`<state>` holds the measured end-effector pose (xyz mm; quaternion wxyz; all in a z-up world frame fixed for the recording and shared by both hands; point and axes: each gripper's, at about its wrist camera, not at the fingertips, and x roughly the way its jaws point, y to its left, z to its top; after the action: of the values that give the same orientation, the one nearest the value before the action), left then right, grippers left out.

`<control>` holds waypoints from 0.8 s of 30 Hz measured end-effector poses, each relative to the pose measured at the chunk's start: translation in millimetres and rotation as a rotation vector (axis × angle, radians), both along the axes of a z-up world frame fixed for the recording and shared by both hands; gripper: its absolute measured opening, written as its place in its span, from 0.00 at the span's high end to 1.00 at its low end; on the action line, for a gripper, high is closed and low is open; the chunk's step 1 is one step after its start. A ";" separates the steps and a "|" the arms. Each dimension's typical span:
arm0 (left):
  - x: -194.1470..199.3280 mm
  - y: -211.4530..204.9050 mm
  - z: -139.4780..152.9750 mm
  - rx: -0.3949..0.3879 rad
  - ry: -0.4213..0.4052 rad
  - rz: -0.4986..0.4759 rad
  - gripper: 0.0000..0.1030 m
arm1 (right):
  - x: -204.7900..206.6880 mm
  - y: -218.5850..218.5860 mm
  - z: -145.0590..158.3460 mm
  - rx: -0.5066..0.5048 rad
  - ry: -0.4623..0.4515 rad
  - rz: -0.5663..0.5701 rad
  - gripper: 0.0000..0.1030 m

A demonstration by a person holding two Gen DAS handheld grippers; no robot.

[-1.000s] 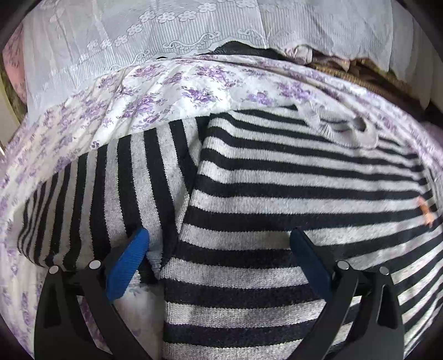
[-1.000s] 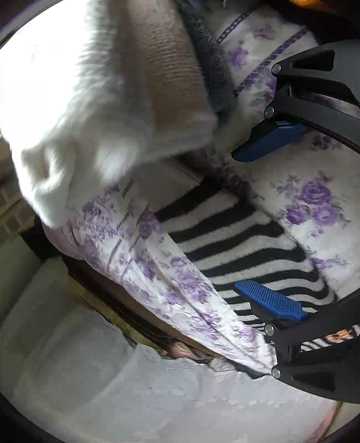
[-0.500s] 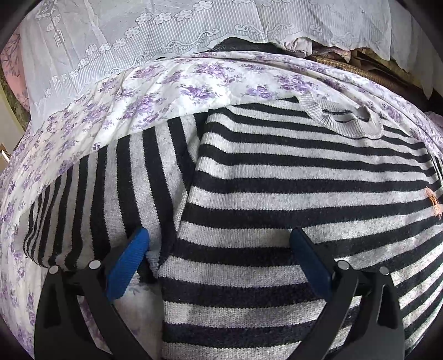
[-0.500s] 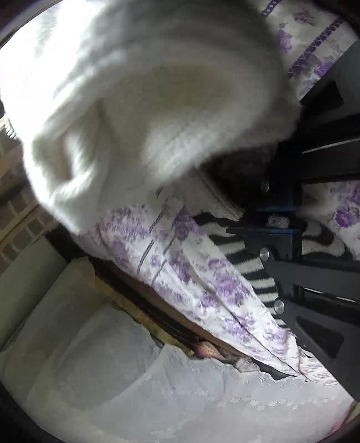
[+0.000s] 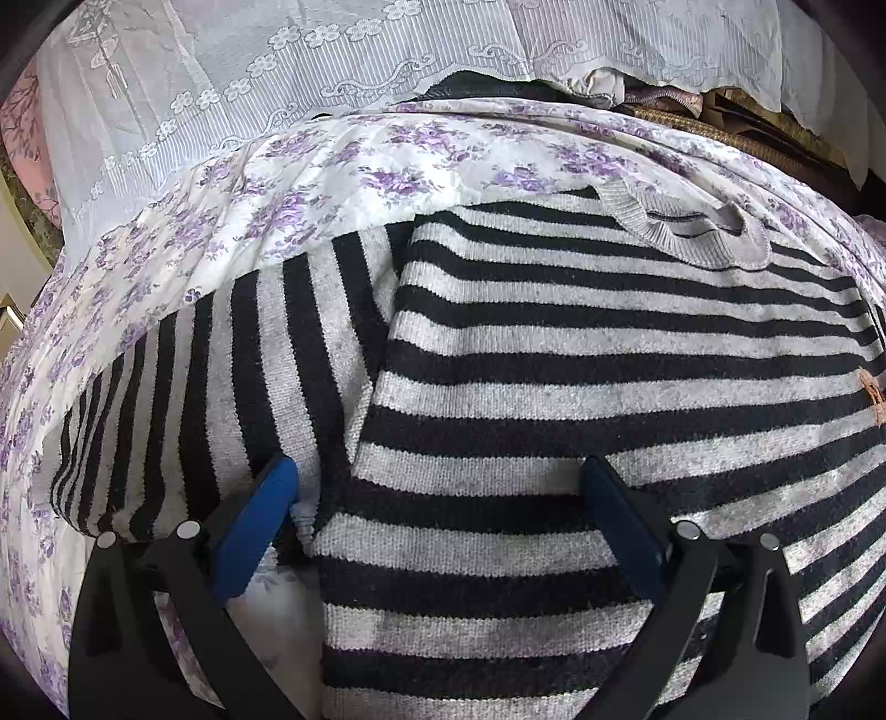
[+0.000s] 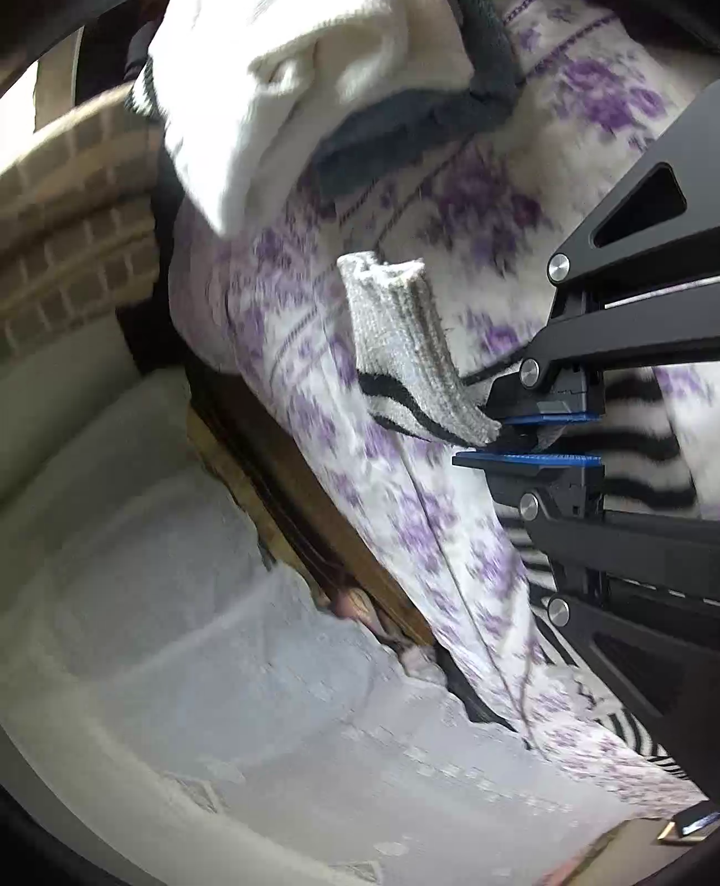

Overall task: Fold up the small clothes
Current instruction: 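Carry the held sleeve across the sweater body with the right gripper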

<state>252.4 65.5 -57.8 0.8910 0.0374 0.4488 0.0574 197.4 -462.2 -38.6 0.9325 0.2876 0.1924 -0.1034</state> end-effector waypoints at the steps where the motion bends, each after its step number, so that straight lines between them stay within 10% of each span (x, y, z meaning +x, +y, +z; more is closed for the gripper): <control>1: 0.0 0.1 0.0 0.000 0.000 0.000 0.04 | 2.0 5.6 1.4 -0.008 0.004 0.008 0.92; 24: 2.5 0.4 -0.3 0.003 0.001 0.002 0.04 | 44.0 132.0 27.2 -0.008 0.030 0.240 0.92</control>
<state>254.9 65.9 -58.1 0.8906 0.0384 0.4493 0.0590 241.4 -330.2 -11.4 0.9364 0.2572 0.2389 0.0039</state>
